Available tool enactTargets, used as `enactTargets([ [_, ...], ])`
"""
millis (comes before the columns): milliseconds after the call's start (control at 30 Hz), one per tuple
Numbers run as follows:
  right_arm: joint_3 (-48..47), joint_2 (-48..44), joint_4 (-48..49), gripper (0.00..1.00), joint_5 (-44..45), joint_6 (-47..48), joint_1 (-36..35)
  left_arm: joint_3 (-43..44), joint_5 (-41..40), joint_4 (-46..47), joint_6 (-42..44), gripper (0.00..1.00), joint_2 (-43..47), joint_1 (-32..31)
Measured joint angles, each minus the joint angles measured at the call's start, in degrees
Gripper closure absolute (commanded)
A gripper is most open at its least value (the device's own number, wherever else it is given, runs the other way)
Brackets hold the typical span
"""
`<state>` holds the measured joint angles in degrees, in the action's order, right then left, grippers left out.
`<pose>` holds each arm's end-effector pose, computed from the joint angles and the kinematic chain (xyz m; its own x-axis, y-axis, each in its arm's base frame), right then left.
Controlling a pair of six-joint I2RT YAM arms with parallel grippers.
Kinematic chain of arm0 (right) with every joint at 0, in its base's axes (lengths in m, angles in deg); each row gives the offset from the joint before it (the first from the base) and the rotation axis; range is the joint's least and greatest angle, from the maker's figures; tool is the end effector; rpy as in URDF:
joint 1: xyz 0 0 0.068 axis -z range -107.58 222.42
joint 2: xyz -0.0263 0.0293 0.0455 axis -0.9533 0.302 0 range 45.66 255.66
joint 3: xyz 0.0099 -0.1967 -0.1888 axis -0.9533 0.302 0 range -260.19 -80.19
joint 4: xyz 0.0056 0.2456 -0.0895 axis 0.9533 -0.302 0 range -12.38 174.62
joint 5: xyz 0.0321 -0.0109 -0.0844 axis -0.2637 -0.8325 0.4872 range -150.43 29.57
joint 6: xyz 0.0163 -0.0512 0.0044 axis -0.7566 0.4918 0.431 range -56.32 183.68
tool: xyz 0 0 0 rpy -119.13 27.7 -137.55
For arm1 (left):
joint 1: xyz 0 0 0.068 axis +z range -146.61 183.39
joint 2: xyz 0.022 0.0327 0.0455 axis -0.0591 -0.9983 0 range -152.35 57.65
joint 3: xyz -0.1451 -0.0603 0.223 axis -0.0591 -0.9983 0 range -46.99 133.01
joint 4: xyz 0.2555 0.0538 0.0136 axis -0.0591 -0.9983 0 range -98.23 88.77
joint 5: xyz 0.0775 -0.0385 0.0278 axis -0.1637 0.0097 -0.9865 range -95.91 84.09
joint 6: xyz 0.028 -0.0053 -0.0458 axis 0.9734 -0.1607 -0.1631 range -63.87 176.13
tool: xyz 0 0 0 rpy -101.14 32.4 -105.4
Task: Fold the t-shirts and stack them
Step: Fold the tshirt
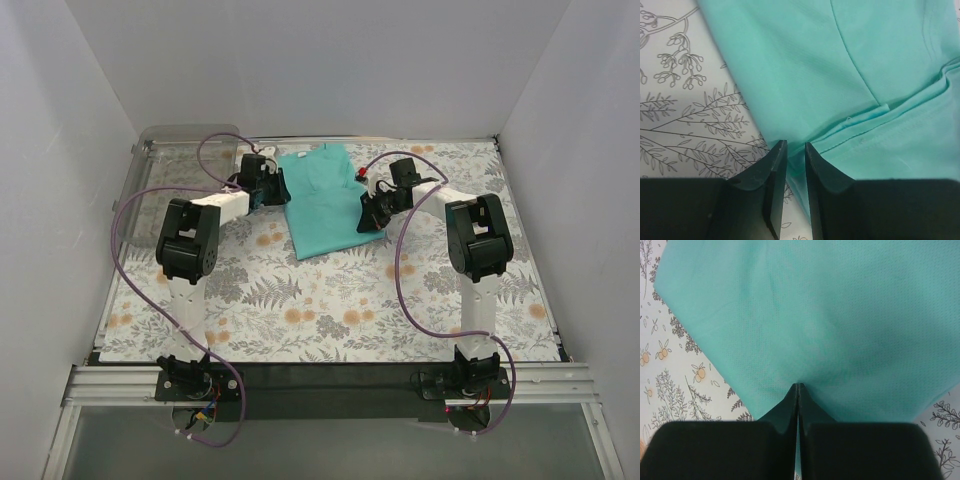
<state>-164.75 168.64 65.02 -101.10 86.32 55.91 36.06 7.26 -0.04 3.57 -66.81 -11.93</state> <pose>0.4215 0.1491 0.1439 -0.5404 -0.4647 -0.7015 -0.8174 0.4879 0.3064 0.4567 -0.1333 0.1439 -0.7161 -0.6054 -0.3474 -0.2362 0.6785 -0.6956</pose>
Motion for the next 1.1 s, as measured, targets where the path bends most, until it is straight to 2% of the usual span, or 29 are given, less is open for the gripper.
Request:
enactTargets([
  [133, 0.00, -0.09, -0.09, 0.94, -0.11, 0.22, 0.00, 1.01, -0.33, -0.37, 0.02, 0.74, -0.35, 0.59],
  [233, 0.02, -0.96, -1.09, 0.82, -0.02, 1.66, 0.04, -0.31, 0.61, 1.99, 0.35, 0.63, 1.18, 0.57],
  [267, 0.02, -1.66, -1.60, 0.79, 0.00, 2.27, 0.13, -1.79, 1.11, 2.84, 0.63, 0.56, 2.69, 0.57],
  [400, 0.09, -6.73, -3.21, 0.65, -0.15, 5.60, 0.94, -9.81, 3.41, 5.40, 1.73, 0.47, 13.77, 0.57],
  [433, 0.09, -8.46, -3.26, 0.59, -0.17, 6.40, 1.29, -11.56, 4.07, 6.19, 1.86, 0.45, 17.16, 0.57],
  [567, 0.09, -13.66, -2.93, 0.54, 1.01, 7.43, 2.84, -17.70, 6.05, 7.48, 1.38, 0.42, 30.71, 0.52],
  [700, 1.51, -13.73, -2.38, 0.47, 3.10, 2.84, 4.55, -24.83, 7.93, 6.54, -3.13, 0.41, 40.13, 0.48],
  [933, 8.70, -11.04, -2.73, 0.46, 4.52, -8.04, 8.13, -41.44, 11.52, 4.31, -15.21, 0.41, 42.38, 0.46],
  [1100, 10.43, -10.58, -2.54, 0.46, 2.75, -12.15, 8.13, -47.12, 11.85, 5.55, -22.86, 0.41, 41.97, 0.33],
])
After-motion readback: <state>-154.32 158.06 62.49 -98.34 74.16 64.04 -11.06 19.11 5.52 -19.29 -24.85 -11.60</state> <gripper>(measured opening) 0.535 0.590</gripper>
